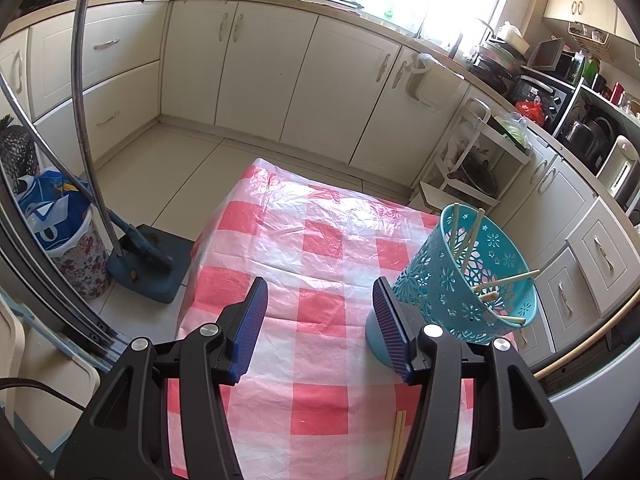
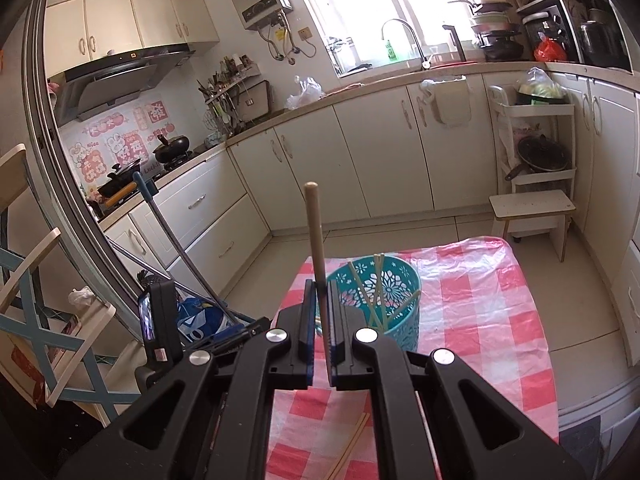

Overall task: Organize utensils
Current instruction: 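Lower the chopstick into the teal holder and open the right tool, then move the right tool back to the loose chopsticks and close on one, then lower the chopstick into the teal holder and open the right tool, then move the left tool to the last wooden chopstick and close on it, then lift the chopstick with the left tool and lower it into the teal holder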

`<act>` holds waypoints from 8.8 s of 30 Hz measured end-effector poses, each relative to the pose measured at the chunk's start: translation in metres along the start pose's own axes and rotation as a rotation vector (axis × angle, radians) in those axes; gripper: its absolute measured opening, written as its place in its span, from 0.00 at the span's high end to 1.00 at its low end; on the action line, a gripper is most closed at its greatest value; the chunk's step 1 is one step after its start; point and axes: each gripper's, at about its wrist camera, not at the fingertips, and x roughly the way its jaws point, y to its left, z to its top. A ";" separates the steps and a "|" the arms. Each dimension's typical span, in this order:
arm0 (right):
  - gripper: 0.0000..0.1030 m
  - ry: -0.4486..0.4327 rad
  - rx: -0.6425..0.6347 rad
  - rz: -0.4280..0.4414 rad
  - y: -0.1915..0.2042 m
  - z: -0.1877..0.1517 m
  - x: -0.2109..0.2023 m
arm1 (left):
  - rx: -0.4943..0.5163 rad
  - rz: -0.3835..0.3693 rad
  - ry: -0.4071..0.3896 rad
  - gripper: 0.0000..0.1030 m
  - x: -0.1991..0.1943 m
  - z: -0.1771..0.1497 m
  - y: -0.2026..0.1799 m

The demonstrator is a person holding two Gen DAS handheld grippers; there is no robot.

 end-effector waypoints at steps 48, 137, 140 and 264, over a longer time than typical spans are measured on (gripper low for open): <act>0.94 -0.019 -0.018 -0.048 -0.001 0.049 0.046 | -0.047 -0.006 0.037 0.50 0.007 -0.003 0.014; 0.95 -0.090 -0.161 -0.244 -0.005 -0.011 0.138 | -0.028 -0.002 0.054 0.50 0.006 0.000 0.021; 0.90 -0.078 -0.155 -0.225 -0.006 -0.019 0.119 | -0.024 0.000 0.057 0.50 0.007 -0.001 0.021; 0.66 0.316 0.459 -0.797 -0.370 -0.284 -0.187 | 0.093 -0.222 -0.531 0.95 -0.020 0.083 -0.155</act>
